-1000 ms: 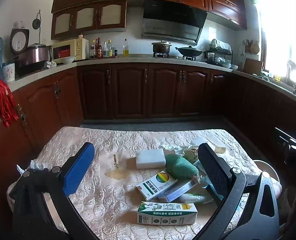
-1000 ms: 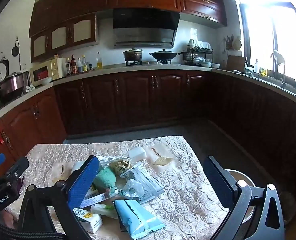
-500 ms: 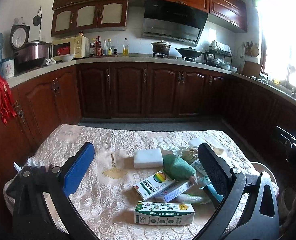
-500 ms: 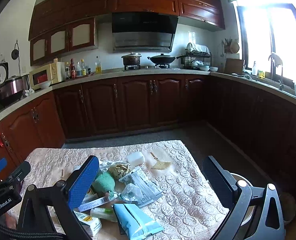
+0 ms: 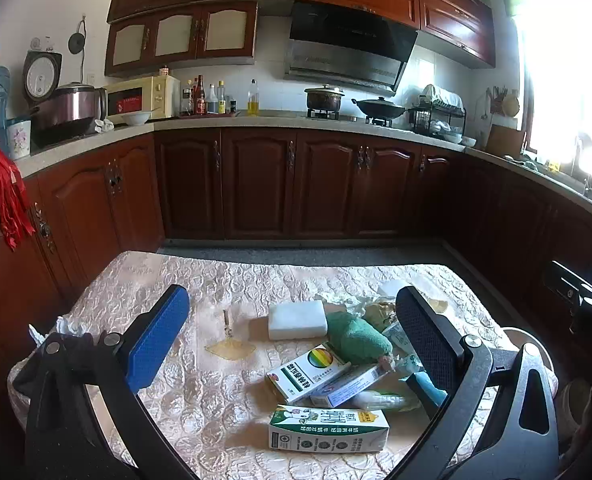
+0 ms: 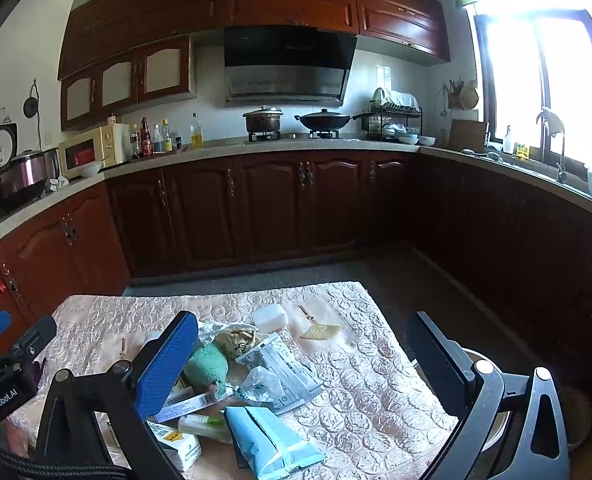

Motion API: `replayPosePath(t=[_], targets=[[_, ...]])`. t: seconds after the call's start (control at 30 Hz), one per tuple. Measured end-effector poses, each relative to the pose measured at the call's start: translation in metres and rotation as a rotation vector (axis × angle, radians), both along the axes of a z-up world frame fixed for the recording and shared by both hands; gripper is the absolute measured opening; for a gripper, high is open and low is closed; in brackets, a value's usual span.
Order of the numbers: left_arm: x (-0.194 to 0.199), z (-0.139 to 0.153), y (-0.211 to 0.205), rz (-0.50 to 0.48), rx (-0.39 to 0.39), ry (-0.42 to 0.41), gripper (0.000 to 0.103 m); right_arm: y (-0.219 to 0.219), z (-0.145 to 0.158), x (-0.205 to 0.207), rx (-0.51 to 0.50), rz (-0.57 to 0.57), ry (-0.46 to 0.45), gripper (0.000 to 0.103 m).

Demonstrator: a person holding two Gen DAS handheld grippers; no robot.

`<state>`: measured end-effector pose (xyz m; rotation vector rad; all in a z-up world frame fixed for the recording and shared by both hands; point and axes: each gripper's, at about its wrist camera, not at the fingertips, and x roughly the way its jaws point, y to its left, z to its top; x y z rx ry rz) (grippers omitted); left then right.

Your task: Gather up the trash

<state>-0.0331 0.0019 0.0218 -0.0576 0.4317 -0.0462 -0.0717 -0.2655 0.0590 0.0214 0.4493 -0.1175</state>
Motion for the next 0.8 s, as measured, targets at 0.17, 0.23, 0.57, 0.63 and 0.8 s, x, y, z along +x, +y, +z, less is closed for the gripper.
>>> replayPosePath(t=[0.17,0.23,0.57,0.63,0.8], targets=[[-0.0009,-0.0018,-0.0017,0.004,0.005,0.001,0.103,-0.0022,-0.001,-0.0002,0.006,-0.001,0.006,0.103],[-0.001,-0.003,-0.0019,0.008,0.002,0.005,0.103,-0.0017,-0.0015,0.0008,-0.001,-0.001,0.012,0.103],[-0.0019,-0.0053,-0.0053,0.005,0.018,0.001,0.103,0.0008,-0.0065,0.003,-0.014,0.0,0.027,0.103],[-0.0022,-0.0049,-0.0067,0.0,0.02,-0.004,0.103,0.0009,-0.0067,0.0034,-0.015,-0.003,0.026,0.103],[-0.0031,-0.0054,-0.0079,0.002,0.019,-0.01,0.103,-0.0003,-0.0085,0.0035,-0.011,-0.006,0.024,0.103]])
